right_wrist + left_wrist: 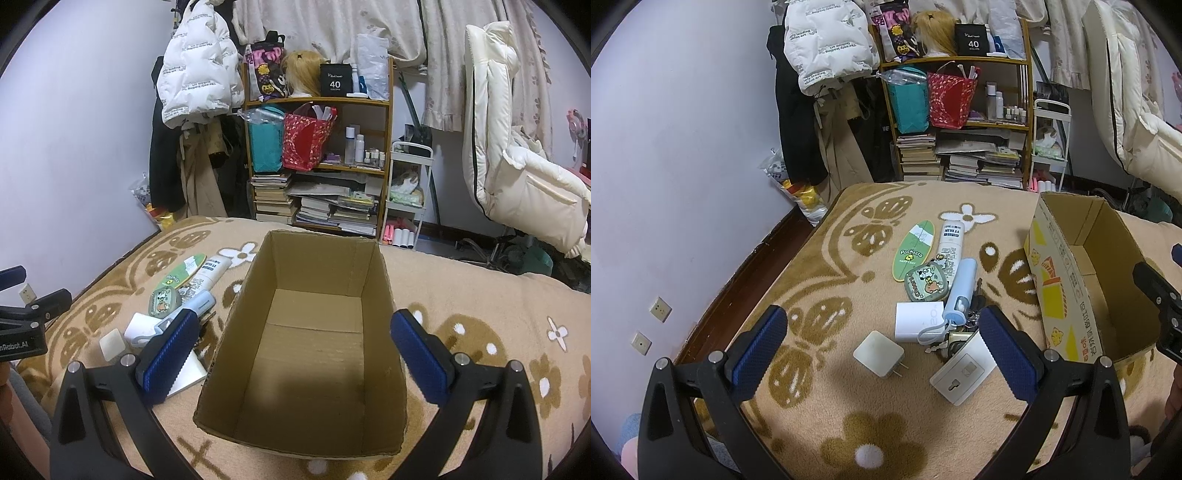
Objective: Organize rigid objects
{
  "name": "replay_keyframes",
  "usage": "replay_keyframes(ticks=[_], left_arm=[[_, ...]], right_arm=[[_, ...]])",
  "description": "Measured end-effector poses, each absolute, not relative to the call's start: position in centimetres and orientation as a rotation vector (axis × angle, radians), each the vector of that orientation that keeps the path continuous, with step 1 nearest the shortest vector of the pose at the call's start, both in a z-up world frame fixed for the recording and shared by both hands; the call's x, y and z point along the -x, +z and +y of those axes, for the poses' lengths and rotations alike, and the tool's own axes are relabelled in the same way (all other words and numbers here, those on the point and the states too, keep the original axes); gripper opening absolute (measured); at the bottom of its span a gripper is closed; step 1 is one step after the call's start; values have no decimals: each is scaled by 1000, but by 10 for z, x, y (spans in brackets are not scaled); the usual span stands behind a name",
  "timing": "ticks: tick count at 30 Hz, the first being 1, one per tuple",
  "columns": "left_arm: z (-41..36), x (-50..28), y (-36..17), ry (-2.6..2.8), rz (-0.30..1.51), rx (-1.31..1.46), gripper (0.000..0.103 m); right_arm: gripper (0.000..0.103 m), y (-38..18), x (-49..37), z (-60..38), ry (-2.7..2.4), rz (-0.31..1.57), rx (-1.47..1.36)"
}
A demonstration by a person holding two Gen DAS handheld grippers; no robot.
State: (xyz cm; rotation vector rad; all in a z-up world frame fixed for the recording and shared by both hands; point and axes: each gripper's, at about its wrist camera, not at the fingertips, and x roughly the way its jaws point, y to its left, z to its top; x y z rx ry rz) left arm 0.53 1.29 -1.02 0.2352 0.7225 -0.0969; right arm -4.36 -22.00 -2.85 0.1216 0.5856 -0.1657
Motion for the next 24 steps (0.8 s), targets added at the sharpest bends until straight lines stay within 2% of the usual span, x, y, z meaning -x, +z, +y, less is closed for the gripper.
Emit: replay_keyframes(ticks=[24], left_arm=[[9,-6,-13,-95,730,-246,103]], right_arm=[[103,-38,44,-219,-164,599,-99]])
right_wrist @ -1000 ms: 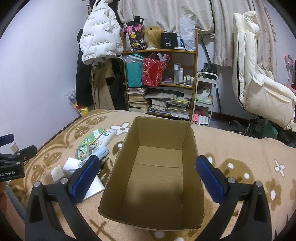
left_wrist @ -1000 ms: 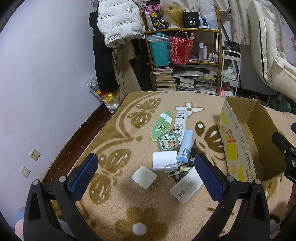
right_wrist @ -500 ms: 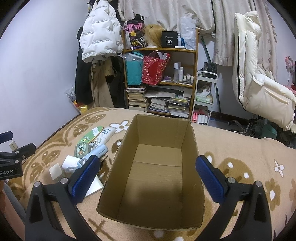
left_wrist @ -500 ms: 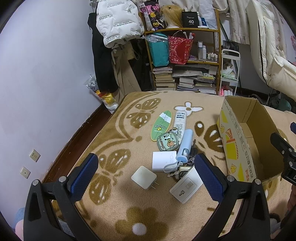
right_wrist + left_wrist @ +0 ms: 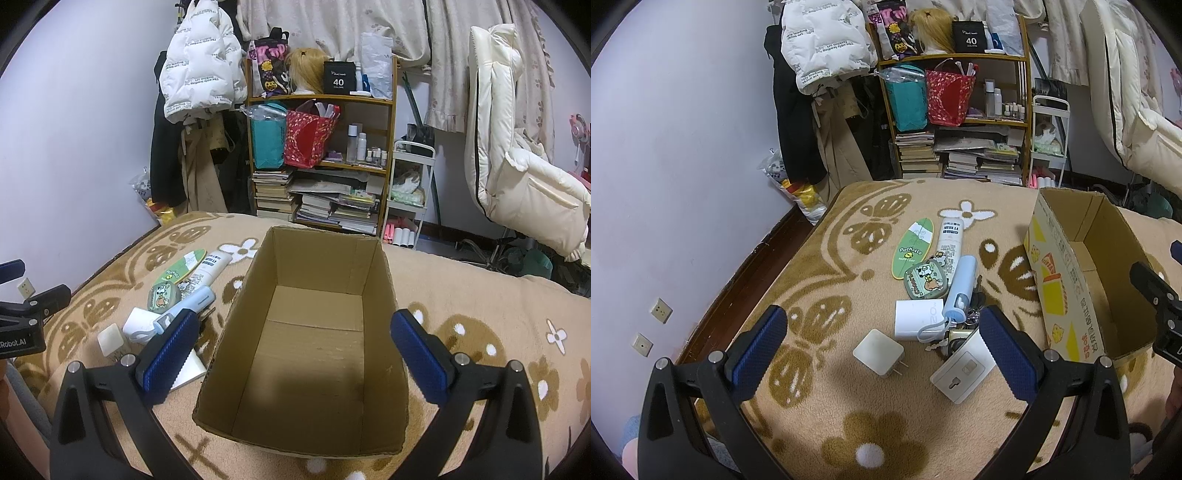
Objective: Organize rigid objects
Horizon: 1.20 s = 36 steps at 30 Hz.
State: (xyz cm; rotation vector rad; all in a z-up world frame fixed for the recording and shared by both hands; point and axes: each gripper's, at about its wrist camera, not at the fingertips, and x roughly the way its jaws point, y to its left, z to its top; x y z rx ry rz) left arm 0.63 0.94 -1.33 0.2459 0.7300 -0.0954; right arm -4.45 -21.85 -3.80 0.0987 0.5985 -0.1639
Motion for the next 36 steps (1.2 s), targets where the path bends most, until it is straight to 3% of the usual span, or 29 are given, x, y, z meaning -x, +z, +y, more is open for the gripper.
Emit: replay_keyframes(ticks=[22,36], left_arm=[[19,-55,-22,-44,852,-242,103],[31,-109,-68,61,988,-228,103]], right_arm=[[103,-41,22,-231,-189,665,-125],[103,-46,-6,-272,-258,707,-195]])
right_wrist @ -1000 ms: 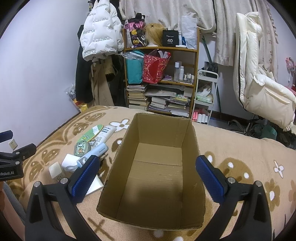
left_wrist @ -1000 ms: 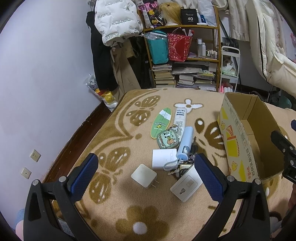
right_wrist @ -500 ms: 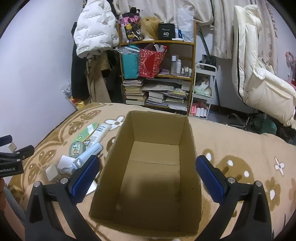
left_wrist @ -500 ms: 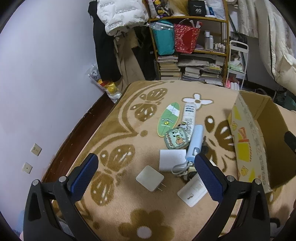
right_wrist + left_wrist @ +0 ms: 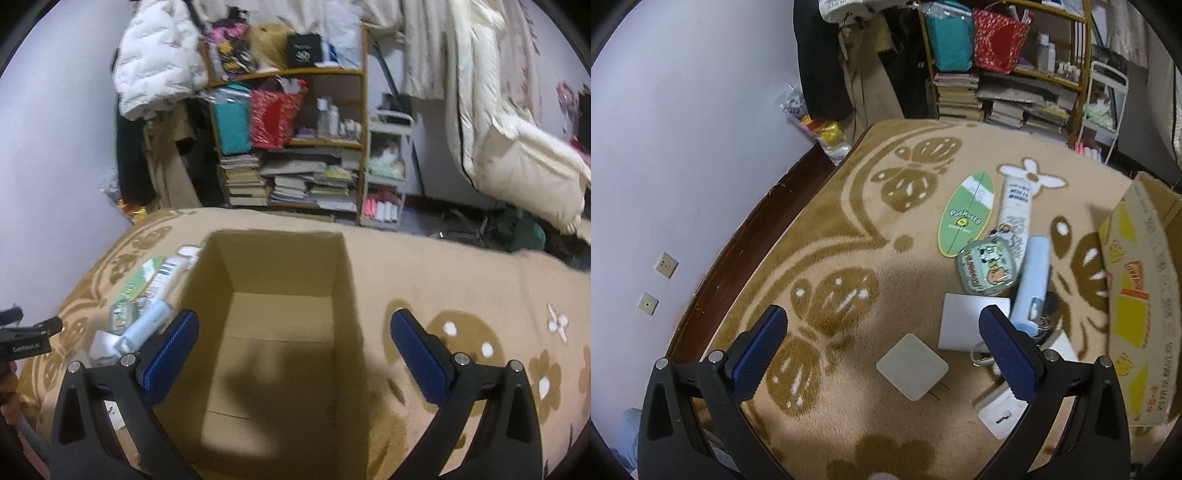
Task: Organize rigid objects
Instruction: 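Close the right tool on the box wall while the left tool approaches the white square charger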
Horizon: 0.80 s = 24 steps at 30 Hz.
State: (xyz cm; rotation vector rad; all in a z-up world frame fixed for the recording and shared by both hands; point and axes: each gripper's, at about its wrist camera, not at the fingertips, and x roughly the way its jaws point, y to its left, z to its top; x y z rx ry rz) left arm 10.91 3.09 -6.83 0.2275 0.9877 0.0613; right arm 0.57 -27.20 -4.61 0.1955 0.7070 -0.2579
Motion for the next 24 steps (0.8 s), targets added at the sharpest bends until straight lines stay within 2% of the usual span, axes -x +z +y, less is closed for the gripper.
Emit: replay_keyframes(ticks=[10,12,16,19,21,23,24], left_arm=[[48,-137,-99,92,1138,-185,102],[49,-141,-107,109,1168,-202,102],[52,-144,-121,136,1232,-226,102],[53,-143,-126,143,1258,-243,102],[51,-144,-132,146,1274,-262,102],[50,-145,-138,151,1288,-273,102],[50,-145,-139,164,1288,-279,103]], right_arm=[[103,-72,-18,-308,-342,821,-275],[94,-77,-20,-314,-338,851,-297],[83,-86,-22,-321,-327,894,-341],[70,-91,-22,-322,-315,923,-354],[54,-94,-24,-320,-301,952,-353],[45,-98,-25,-319,-289,978,-358],[36,-99,-26,-318,-288,986,-353]])
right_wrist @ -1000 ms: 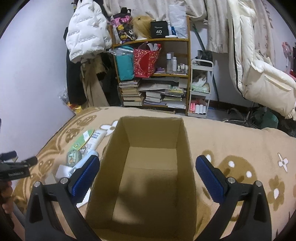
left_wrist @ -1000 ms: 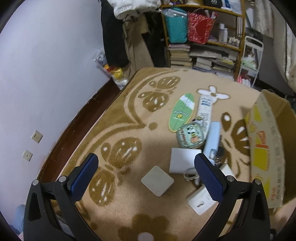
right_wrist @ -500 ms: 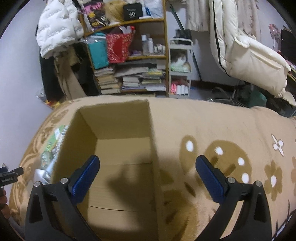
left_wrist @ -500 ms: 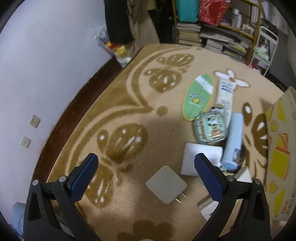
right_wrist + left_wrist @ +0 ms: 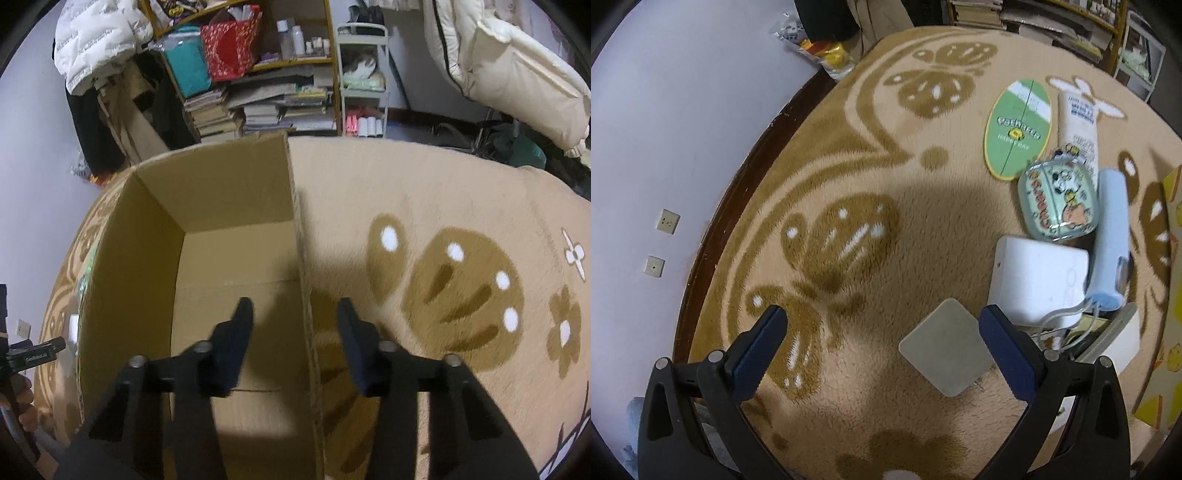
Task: Organize rigid objects
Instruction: 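Close the right tool on the box wall while the left tool approaches the white square charger, then grasp the white square charger with the left tool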
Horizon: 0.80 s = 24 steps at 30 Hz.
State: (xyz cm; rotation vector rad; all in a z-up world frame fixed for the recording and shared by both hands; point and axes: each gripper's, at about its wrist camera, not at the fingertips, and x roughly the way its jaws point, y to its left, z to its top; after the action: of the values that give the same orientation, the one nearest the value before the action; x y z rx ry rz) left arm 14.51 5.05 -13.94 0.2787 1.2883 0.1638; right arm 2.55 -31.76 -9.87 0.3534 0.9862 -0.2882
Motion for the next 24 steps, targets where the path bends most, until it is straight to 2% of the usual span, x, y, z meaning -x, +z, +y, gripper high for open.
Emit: replay_keyframes(ticks=[2,6,11,24], left_arm=[[52,-146,-140,184,1275,-280,103],[56,-149,-143,179,1287,-242,103],[51,-148,-144,154,1294,-253,102],[47,-145,-145,155,1287,-285,102]], right_arm=[[22,-100,-27,-314,-280,1001,-337],[11,-100,-27,-313,-282,1004,-320],[5,-102,-25,-318,-288,1007,-347],[5,-104,-24,-321,-286,1004,-341]])
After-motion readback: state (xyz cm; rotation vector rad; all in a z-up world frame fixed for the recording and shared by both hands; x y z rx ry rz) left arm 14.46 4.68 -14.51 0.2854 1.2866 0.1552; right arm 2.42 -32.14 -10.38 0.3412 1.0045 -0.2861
